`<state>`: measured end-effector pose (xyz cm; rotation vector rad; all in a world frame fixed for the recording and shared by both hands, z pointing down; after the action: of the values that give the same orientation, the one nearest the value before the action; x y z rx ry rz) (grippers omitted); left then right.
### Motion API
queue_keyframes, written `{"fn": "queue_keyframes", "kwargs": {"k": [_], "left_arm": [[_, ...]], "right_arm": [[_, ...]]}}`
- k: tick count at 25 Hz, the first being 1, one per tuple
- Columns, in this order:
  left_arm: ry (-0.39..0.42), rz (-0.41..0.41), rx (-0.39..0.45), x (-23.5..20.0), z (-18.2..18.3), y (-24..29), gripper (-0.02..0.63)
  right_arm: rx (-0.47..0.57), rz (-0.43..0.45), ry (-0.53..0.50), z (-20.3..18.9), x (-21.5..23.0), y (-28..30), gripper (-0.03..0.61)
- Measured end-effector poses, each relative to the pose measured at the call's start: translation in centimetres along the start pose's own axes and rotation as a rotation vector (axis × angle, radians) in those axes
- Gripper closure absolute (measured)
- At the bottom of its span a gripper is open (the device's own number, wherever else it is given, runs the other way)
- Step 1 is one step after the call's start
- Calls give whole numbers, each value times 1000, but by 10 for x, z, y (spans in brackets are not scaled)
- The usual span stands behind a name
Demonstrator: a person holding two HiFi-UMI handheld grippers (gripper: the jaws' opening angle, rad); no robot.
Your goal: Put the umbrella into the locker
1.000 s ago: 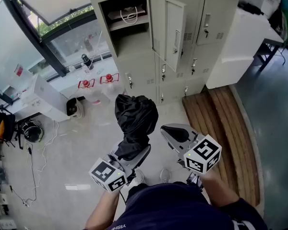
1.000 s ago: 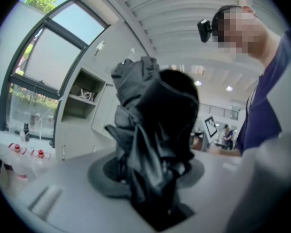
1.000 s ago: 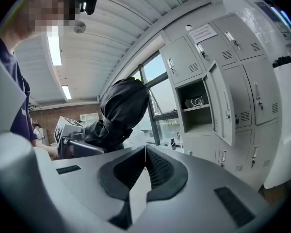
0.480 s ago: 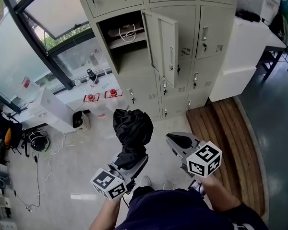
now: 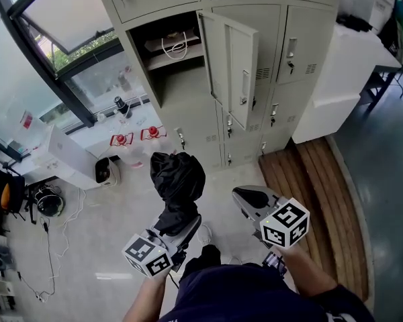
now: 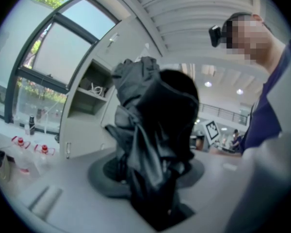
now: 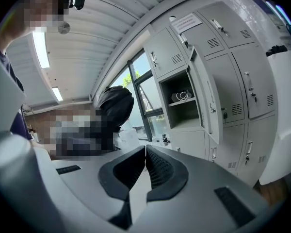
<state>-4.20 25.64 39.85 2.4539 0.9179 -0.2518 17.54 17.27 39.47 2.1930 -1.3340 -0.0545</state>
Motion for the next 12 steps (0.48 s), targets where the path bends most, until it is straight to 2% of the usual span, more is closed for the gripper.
{"fn": "queue_keyframes", "kwargs": {"k": [12], "left_arm": [[-4, -87, -15, -123, 54, 22, 417]], "right_arm": [[-15, -58, 42, 67, 32, 94, 571]]}}
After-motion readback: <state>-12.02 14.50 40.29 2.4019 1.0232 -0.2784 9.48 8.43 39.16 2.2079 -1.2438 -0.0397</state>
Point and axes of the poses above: the fingertips, and each gripper's own axes: y forward along the fingers, x to its right, z out of its top, the point moved 8 cm from there along -y, backward along the fingers, and after that the axes turned 15 degrees about -x, right-handed, at the moved point
